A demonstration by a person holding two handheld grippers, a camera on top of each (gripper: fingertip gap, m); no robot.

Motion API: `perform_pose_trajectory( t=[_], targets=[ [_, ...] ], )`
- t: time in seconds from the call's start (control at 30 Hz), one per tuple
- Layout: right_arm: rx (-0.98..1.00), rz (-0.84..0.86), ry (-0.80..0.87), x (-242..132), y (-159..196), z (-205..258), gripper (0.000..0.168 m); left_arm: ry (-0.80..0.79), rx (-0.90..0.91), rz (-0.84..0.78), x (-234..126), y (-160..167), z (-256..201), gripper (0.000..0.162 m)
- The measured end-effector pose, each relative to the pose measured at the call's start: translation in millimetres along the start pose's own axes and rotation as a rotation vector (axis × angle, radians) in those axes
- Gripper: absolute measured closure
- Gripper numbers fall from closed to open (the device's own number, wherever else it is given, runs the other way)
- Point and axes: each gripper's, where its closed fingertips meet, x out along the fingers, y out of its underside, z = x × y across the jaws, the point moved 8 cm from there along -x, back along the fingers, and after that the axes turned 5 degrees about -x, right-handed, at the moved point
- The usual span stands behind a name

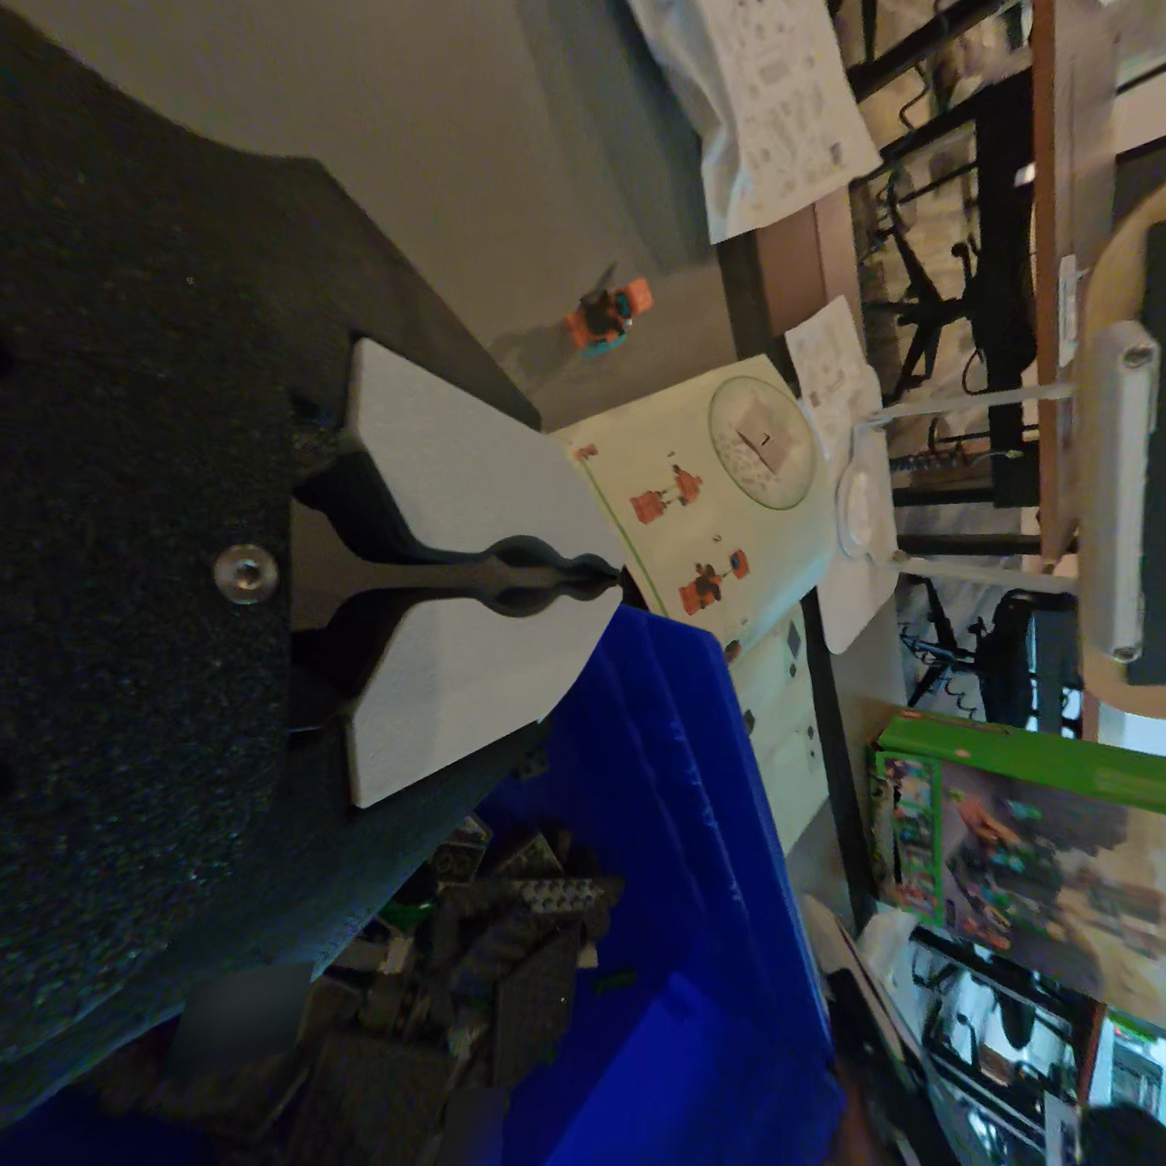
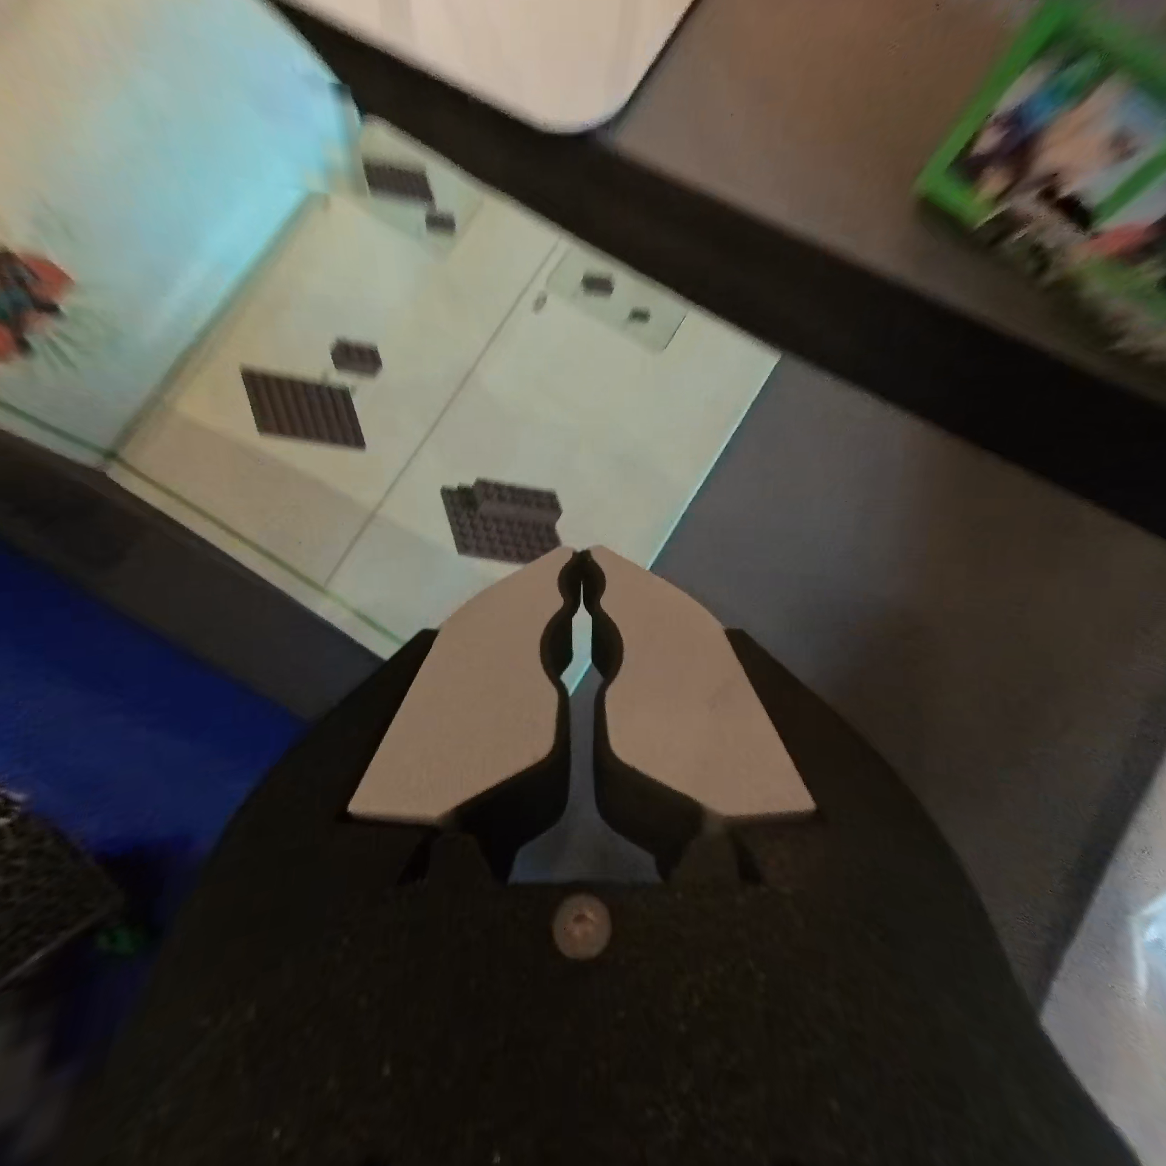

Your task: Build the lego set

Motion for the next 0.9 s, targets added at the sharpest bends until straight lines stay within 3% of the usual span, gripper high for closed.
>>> perform_pose_trajectory(
  t=[0.27, 0.9],
  targets=[
    [0.022, -0.001, -0.043, 4.0, 10.0, 5.4, 0.168, 0.026, 0.007, -0.014, -0.2, 3.3, 5.7, 0.162],
    [-0.03, 0.047, 0.02, 24.8, -14.5, 4.2, 0.168, 0.018, 0.002, 0.001, 1.6, 6.0, 8.6, 0.162]
  ],
)
